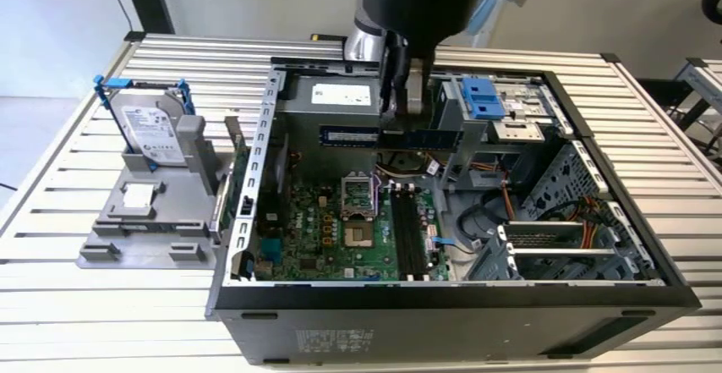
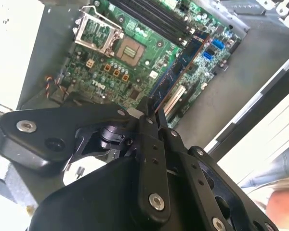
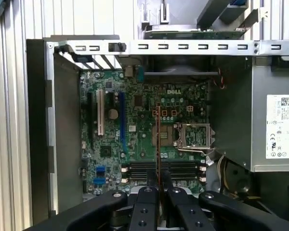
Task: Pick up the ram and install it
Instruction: 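Pick up the ram and move it above insertion slot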
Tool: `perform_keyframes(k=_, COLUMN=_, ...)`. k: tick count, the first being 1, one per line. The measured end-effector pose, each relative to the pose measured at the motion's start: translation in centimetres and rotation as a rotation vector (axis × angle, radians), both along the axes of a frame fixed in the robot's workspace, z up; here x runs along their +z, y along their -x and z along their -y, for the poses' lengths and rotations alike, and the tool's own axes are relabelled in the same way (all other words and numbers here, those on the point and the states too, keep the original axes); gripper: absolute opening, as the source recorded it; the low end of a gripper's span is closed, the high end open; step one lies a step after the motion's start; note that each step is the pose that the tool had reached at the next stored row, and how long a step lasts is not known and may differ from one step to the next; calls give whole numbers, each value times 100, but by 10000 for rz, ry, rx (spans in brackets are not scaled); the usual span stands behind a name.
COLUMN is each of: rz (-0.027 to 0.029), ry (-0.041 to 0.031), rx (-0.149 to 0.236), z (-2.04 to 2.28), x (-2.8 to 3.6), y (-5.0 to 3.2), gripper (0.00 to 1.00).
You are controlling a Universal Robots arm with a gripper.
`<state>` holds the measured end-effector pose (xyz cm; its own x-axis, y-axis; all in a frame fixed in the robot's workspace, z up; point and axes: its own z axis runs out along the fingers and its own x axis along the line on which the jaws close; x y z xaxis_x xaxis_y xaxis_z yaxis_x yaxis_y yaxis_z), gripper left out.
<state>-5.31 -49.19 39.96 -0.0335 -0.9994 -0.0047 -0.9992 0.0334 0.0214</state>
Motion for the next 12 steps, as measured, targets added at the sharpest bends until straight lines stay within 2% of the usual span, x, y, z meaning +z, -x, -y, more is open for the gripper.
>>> perform_keyframes(k=9, rz=0, ry=0, rx=30, z=-4, x=0, y=-156, gripper=0)
perform_keyframes(k=12, rz=0, ry=0, rx=36, z=-9, x=0, y=-230, gripper=0)
